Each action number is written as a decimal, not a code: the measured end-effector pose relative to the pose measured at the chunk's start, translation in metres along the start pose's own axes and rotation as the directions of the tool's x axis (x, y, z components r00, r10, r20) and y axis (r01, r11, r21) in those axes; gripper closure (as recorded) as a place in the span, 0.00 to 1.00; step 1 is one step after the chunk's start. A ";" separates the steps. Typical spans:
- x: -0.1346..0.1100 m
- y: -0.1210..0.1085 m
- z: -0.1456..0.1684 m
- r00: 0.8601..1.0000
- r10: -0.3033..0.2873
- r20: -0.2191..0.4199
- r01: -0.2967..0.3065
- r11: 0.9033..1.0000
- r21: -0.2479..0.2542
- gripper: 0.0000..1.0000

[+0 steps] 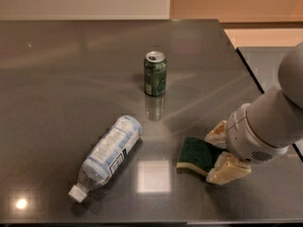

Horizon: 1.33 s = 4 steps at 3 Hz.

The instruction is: Move sponge near blue plastic bottle

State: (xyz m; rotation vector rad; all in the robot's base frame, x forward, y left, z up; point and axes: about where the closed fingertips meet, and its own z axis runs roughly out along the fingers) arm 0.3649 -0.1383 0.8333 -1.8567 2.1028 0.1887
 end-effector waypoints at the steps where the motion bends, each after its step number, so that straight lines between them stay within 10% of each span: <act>1: -0.001 0.000 -0.001 1.000 0.000 0.001 0.000 1.000 -0.001 0.64; 3: -0.040 -0.017 -0.026 0.998 -0.042 0.037 0.041 0.999 0.018 1.00; 4: -0.065 -0.021 -0.024 0.995 -0.080 0.053 0.080 0.997 0.013 1.00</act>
Offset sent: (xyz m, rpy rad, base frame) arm 0.0178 0.0158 0.0446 0.0233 -0.0340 0.0058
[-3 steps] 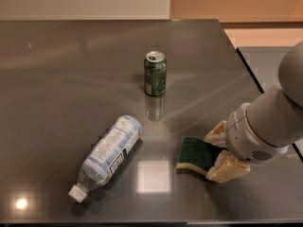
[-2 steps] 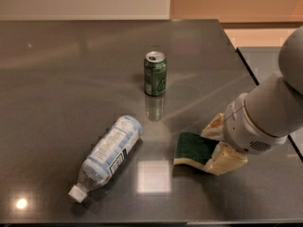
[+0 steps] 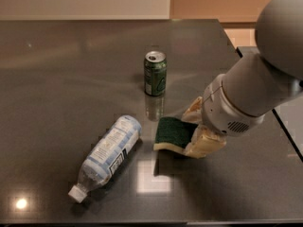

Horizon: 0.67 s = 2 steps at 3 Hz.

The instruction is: Move sponge near blue plastic bottle

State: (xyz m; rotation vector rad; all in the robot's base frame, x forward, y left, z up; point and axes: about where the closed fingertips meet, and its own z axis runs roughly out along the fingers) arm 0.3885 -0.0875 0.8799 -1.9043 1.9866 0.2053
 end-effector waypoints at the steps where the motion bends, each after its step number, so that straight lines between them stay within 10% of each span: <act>1: -0.018 0.002 0.012 0.999 -0.033 0.003 0.033 0.999 -0.018 1.00; 2: -0.028 0.005 0.027 0.999 -0.055 0.000 0.055 0.998 -0.034 1.00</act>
Offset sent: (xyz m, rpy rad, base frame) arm -0.0005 0.0526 -0.0319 -0.0179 0.0272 0.0917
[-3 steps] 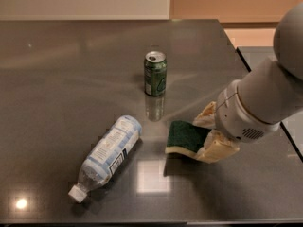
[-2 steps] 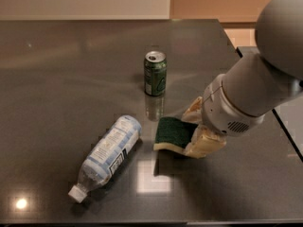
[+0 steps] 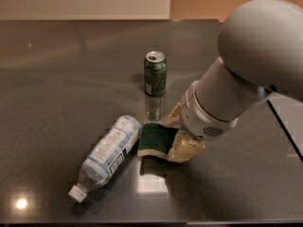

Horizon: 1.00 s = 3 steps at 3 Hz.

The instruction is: Move sponge near blue plastic bottle

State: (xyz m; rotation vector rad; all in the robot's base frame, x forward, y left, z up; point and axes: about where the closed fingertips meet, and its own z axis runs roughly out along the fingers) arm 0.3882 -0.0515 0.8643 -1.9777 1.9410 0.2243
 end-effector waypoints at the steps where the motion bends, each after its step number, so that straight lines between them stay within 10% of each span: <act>1: -0.008 0.003 0.014 1.000 -0.014 -0.001 0.014 1.000 -0.008 0.82; 3: -0.017 0.004 0.026 1.000 -0.024 0.010 0.024 1.000 -0.015 0.35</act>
Offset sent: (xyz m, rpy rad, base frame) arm -0.0001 0.0280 -0.0255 0.0072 0.0155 0.0299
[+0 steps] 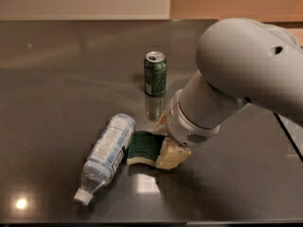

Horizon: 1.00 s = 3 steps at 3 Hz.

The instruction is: Move sponge near blue plastic bottle

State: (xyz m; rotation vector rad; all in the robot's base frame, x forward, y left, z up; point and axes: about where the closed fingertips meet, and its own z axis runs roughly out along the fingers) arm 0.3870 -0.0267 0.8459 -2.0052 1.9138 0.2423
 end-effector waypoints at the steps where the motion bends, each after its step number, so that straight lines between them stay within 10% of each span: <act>1: -0.001 0.000 -0.001 1.000 -0.002 -0.001 0.002 1.000 0.002 0.13; 3: -0.002 0.001 -0.001 1.000 -0.004 -0.002 0.004 1.000 0.003 0.00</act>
Offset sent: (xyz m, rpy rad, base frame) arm -0.0005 0.0003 0.0008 -0.0011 -0.0019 0.0007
